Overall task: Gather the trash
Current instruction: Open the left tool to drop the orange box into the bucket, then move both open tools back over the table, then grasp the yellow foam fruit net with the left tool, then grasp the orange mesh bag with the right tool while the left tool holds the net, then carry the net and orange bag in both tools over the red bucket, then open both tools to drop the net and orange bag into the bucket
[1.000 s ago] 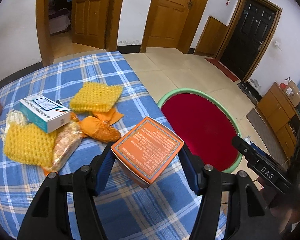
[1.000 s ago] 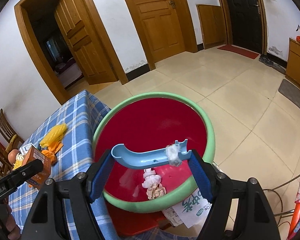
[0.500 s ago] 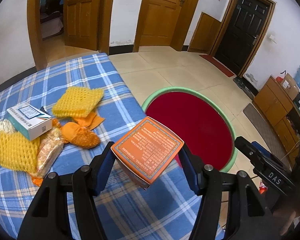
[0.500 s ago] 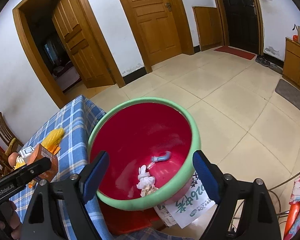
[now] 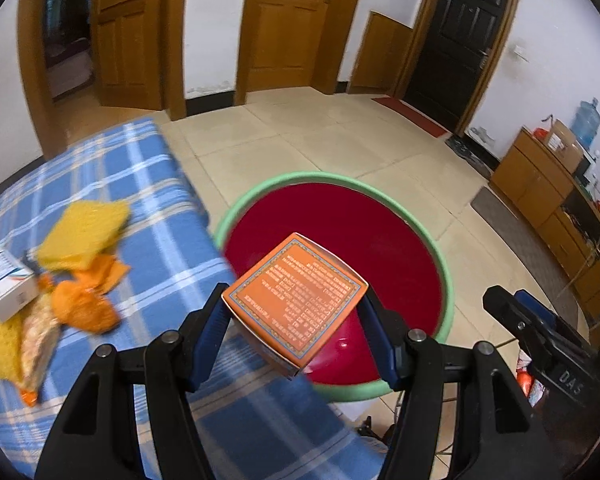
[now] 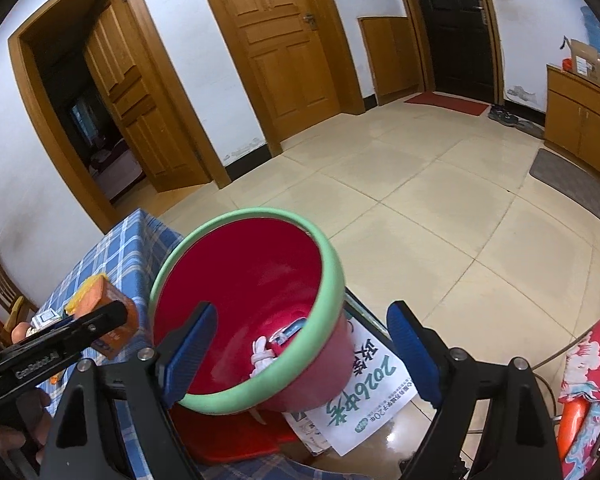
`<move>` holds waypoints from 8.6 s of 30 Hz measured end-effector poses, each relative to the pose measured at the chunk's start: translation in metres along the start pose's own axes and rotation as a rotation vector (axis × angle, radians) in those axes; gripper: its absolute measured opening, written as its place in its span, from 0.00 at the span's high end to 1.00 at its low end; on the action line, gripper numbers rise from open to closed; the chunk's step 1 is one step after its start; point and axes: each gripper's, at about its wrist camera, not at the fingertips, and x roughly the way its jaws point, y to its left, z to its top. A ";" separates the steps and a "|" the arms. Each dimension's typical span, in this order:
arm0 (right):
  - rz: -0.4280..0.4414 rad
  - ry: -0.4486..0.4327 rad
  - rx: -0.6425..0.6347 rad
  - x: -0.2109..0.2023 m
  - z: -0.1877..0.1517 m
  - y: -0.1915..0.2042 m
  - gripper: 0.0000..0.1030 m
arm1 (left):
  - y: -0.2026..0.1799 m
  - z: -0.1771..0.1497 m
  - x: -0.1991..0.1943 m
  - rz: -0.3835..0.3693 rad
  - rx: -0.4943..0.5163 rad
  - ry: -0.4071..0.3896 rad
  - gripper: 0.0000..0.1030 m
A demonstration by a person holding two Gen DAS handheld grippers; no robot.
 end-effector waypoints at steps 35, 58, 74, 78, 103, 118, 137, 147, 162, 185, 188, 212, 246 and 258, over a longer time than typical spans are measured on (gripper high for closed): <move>0.020 -0.017 0.048 -0.020 -0.005 -0.010 0.12 | 0.019 -0.013 -0.037 0.078 -0.070 -0.049 0.30; 0.135 0.007 -0.050 -0.027 -0.015 0.061 0.09 | 0.088 -0.045 -0.107 0.177 -0.192 -0.126 0.30; 0.183 0.061 -0.111 -0.010 -0.031 0.104 0.05 | 0.157 -0.077 -0.121 0.285 -0.327 -0.121 0.30; 0.188 0.076 -0.120 -0.004 -0.033 0.109 0.05 | 0.171 -0.080 -0.117 0.304 -0.353 -0.115 0.30; 0.222 0.133 -0.205 0.018 -0.043 0.152 0.05 | 0.193 -0.072 -0.085 0.300 -0.299 -0.093 0.77; 0.288 0.154 -0.312 0.034 -0.045 0.198 0.05 | 0.202 -0.092 -0.135 0.258 -0.374 -0.185 0.83; 0.331 0.264 -0.534 0.097 -0.053 0.278 0.41 | 0.225 -0.104 -0.144 0.253 -0.430 -0.203 0.83; 0.371 0.283 -0.575 0.096 -0.059 0.275 0.71 | 0.226 -0.106 -0.140 0.239 -0.429 -0.200 0.83; 0.429 0.235 -0.512 0.038 -0.065 0.241 0.71 | 0.197 -0.103 -0.145 0.218 -0.393 -0.199 0.83; 0.320 0.118 -0.294 -0.016 -0.050 0.146 0.71 | 0.122 -0.077 -0.118 0.102 -0.259 -0.142 0.83; 0.303 0.106 -0.268 -0.018 -0.044 0.133 0.71 | 0.109 -0.072 -0.112 0.089 -0.237 -0.138 0.83; 0.191 0.078 -0.126 -0.007 -0.025 0.053 0.71 | 0.039 -0.034 -0.051 0.004 -0.098 -0.058 0.83; 0.155 0.107 -0.058 0.019 -0.019 0.021 0.70 | 0.005 -0.025 -0.004 0.013 -0.019 0.020 0.60; 0.166 0.105 -0.105 0.033 -0.012 0.042 0.67 | 0.033 -0.030 -0.023 0.066 -0.097 -0.010 0.57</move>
